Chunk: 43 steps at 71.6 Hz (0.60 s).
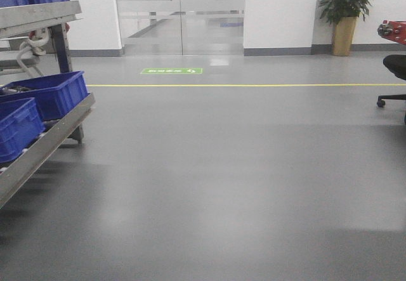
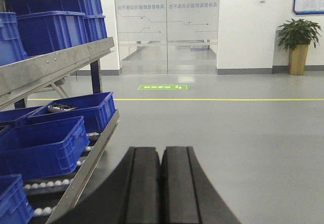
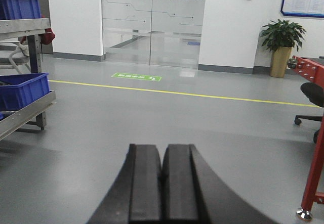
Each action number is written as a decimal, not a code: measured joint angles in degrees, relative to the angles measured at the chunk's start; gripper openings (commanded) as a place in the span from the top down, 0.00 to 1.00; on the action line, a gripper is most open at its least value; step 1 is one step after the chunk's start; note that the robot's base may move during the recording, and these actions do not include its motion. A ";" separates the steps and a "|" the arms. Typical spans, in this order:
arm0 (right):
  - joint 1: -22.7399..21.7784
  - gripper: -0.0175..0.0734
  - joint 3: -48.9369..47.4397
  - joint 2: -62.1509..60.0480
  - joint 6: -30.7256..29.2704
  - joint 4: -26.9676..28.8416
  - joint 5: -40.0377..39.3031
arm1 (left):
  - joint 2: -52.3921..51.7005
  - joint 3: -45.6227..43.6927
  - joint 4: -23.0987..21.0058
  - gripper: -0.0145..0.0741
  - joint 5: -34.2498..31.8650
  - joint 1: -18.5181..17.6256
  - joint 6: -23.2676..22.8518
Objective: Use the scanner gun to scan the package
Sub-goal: 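Drive the base forward and turn toward the red-framed table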
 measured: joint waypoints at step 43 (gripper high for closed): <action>0.00 0.99 0.00 0.00 0.00 0.00 0.00 | 0.00 0.00 0.00 0.96 0.00 0.00 0.00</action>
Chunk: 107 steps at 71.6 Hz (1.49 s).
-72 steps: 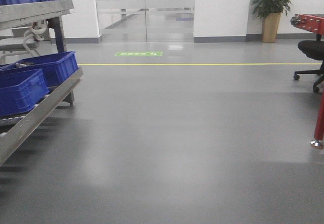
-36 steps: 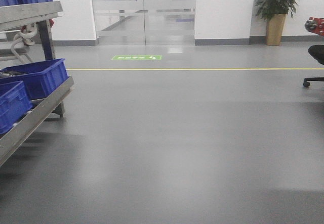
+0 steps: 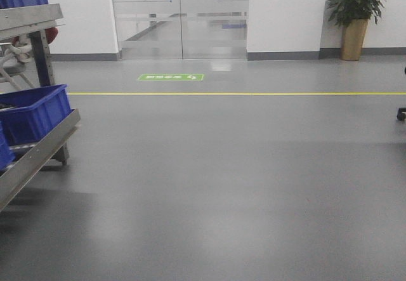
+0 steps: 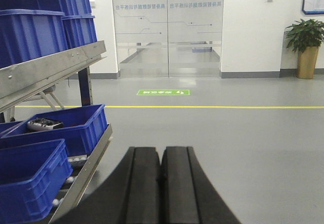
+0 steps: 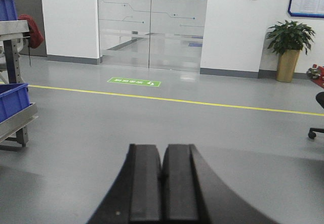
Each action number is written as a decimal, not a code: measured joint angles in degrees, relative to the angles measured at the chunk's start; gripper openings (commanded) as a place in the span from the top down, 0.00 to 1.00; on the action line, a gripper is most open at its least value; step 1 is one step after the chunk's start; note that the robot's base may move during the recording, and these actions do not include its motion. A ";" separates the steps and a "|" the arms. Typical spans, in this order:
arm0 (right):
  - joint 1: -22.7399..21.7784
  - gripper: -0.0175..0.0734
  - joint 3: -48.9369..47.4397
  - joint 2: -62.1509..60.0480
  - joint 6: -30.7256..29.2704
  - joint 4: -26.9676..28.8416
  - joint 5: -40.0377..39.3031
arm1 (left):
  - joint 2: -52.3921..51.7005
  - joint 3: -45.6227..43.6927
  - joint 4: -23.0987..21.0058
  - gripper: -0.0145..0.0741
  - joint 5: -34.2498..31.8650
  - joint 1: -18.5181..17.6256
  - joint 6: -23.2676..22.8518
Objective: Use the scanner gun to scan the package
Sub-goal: 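Drive the base forward and turn toward the red-framed table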
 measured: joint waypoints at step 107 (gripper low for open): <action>0.00 0.99 0.00 0.00 0.00 0.00 0.00 | 0.00 0.00 0.00 0.96 0.00 0.00 0.00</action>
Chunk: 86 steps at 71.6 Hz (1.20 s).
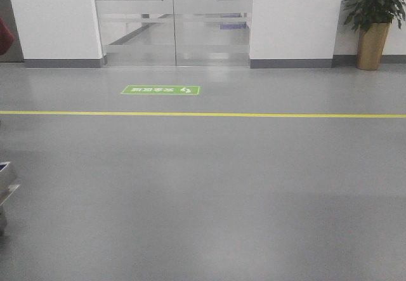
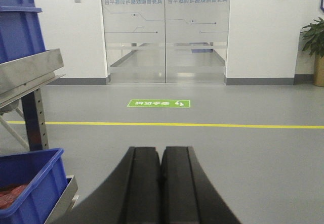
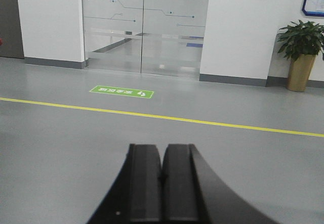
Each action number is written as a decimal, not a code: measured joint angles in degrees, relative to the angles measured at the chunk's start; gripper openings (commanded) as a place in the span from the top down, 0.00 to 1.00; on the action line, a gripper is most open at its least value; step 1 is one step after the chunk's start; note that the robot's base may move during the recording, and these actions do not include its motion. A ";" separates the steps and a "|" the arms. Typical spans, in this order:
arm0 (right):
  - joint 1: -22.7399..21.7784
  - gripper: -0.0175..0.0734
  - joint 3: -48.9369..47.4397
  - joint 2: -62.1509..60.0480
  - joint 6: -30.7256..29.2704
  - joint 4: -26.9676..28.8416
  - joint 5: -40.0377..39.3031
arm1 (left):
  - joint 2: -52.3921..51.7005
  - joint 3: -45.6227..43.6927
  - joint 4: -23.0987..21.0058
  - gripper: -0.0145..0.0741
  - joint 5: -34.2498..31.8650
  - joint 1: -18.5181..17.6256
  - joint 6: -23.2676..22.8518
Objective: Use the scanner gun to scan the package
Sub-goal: 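Drive the base forward and turn toward the red-framed table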
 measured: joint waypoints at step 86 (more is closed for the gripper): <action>0.00 0.99 0.00 0.00 0.00 0.00 0.00 | 0.00 0.00 0.00 0.96 0.00 0.00 0.00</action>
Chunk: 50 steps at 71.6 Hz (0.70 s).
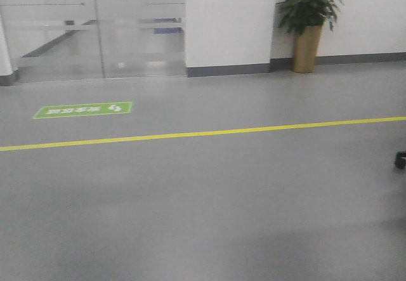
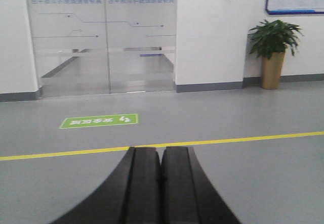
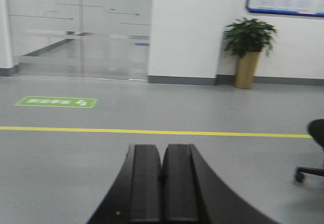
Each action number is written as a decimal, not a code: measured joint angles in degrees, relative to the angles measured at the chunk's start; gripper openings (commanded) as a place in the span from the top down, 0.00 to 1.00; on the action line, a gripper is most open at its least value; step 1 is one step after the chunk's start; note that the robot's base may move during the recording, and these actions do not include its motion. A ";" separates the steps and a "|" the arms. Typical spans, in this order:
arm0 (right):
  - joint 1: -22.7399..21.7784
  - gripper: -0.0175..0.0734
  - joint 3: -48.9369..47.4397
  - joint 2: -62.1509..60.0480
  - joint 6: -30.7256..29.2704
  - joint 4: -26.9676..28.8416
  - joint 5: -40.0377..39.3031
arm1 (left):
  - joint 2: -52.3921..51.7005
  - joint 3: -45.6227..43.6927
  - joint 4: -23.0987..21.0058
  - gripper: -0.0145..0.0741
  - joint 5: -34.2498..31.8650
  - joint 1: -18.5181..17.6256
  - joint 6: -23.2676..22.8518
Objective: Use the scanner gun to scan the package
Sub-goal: 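Drive the base forward and turn toward the red-framed table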
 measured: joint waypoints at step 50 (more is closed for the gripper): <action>0.00 0.99 0.00 0.00 0.00 0.00 0.00 | 0.00 0.00 0.00 0.96 0.00 0.00 0.00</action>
